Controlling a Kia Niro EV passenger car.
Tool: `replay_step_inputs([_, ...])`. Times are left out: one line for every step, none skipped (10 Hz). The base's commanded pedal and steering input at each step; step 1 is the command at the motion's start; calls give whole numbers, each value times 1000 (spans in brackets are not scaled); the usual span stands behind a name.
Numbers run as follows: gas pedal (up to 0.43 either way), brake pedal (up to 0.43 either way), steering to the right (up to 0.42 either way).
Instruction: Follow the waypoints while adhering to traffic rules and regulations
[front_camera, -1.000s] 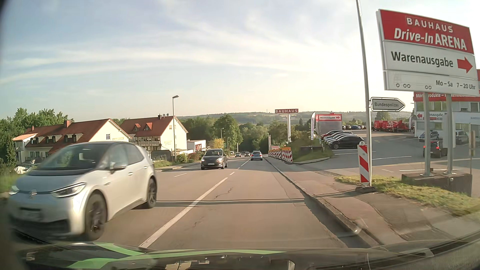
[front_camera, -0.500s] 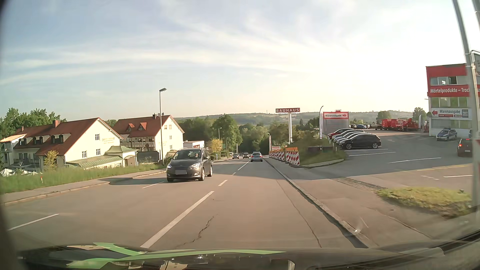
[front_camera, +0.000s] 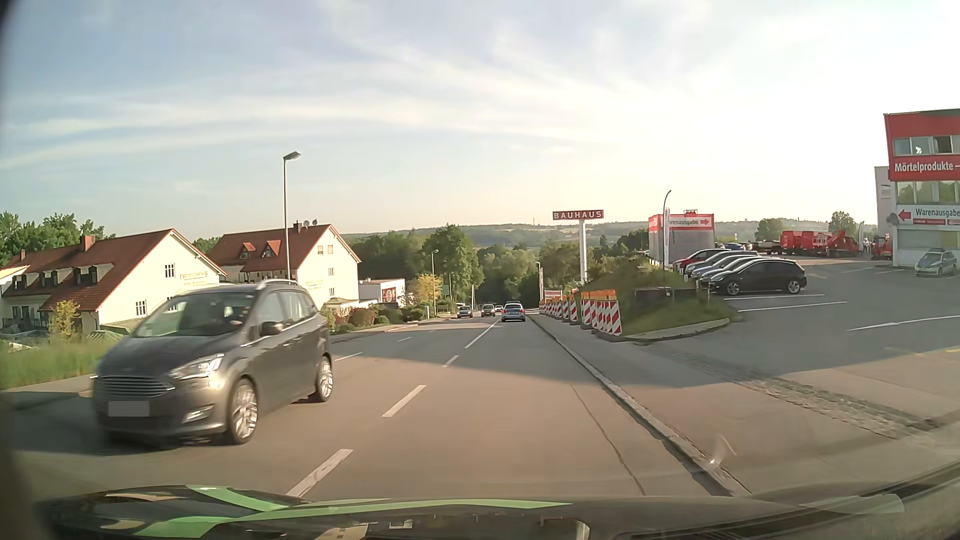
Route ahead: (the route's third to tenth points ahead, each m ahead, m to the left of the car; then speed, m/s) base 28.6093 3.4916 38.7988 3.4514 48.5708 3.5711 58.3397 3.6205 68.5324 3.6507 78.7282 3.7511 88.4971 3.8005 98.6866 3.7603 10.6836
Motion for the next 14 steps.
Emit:
replay_step_inputs([0, 6, -2])
replay_step_inputs([0, 0, -2])
replay_step_inputs([0, 0, -2])
replay_step_inputs([0, 0, -2])
replay_step_inputs([0, 0, -2])
replay_step_inputs([0, 0, -2])
replay_step_inputs([20, 0, -2])
replay_step_inputs([59, 0, -2])
replay_step_inputs([59, 0, -2])
replay_step_inputs([59, 0, -2])
replay_step_inputs([59, 0, -2])
replay_step_inputs([59, 0, -2])
replay_step_inputs([59, 0, -2])
replay_step_inputs([59, 0, -2])
